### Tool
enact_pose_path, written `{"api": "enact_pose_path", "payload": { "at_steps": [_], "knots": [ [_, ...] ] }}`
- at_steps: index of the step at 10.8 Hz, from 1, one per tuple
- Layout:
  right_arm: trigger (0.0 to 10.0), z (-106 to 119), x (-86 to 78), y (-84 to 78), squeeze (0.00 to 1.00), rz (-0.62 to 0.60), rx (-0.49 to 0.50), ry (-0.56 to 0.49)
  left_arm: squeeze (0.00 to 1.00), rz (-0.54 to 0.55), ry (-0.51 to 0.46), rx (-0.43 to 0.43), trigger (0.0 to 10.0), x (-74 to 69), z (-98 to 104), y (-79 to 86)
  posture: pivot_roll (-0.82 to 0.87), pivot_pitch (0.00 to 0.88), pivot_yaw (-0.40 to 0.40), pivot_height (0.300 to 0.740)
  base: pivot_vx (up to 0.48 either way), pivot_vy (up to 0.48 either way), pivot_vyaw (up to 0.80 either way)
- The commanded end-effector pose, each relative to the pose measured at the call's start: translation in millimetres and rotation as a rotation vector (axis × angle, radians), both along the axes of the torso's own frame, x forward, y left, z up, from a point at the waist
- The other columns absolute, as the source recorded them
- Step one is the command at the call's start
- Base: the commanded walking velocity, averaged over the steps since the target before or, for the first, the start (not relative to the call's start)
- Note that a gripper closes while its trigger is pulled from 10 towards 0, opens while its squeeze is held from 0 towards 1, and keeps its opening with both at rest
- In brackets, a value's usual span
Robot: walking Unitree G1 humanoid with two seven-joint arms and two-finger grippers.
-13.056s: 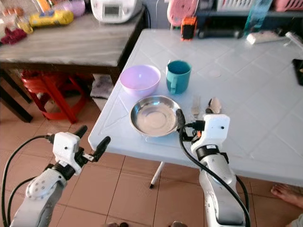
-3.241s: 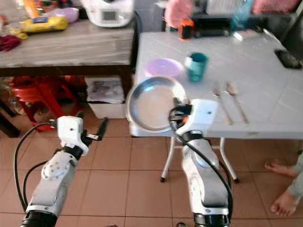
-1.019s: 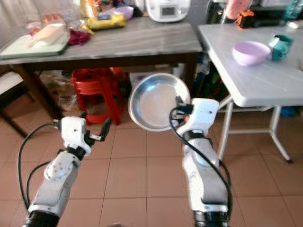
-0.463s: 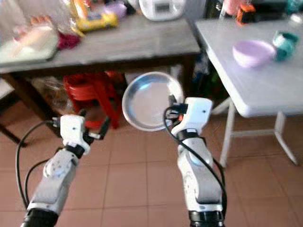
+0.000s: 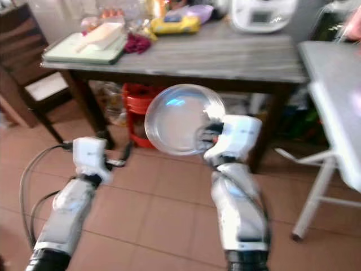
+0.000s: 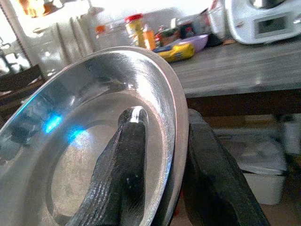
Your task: Setting the table
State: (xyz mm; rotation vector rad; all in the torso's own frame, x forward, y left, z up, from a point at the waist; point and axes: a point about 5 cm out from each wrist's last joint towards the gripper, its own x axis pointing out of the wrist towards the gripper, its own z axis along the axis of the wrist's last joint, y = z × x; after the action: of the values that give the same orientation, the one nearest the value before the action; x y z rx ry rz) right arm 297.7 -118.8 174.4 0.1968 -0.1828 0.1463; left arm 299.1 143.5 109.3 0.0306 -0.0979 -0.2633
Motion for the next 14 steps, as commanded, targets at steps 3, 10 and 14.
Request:
{"api": "enact_pose_path", "payload": {
  "at_steps": [3, 10, 14],
  "knots": [
    [10.0, 2, -0.7, -8.9, 0.0, -0.034, 0.014, -0.009, 0.0, -0.029, -0.006, -0.003, 10.0, -0.2, 1, -8.6, -0.04, 0.068, 0.078, 0.74, 0.359, 0.0, 0.16],
    [10.0, 1, -0.5, -9.0, 0.0, -0.027, 0.034, 0.0, 0.0, -0.044, 0.001, -0.007, 10.0, -5.4, -2, -14.4, -0.04, 0.064, 0.077, 0.74, 0.362, 0.0, -0.2],
    [10.0, -22, -26.5, -35.0, 0.0, -0.104, -0.051, 0.053, 0.0, 0.01, 0.044, 0.027, 10.0, -23.9, -16, 9.3, -0.05, 0.073, 0.079, 0.74, 0.356, 0.0, 0.0]
  ]
}}
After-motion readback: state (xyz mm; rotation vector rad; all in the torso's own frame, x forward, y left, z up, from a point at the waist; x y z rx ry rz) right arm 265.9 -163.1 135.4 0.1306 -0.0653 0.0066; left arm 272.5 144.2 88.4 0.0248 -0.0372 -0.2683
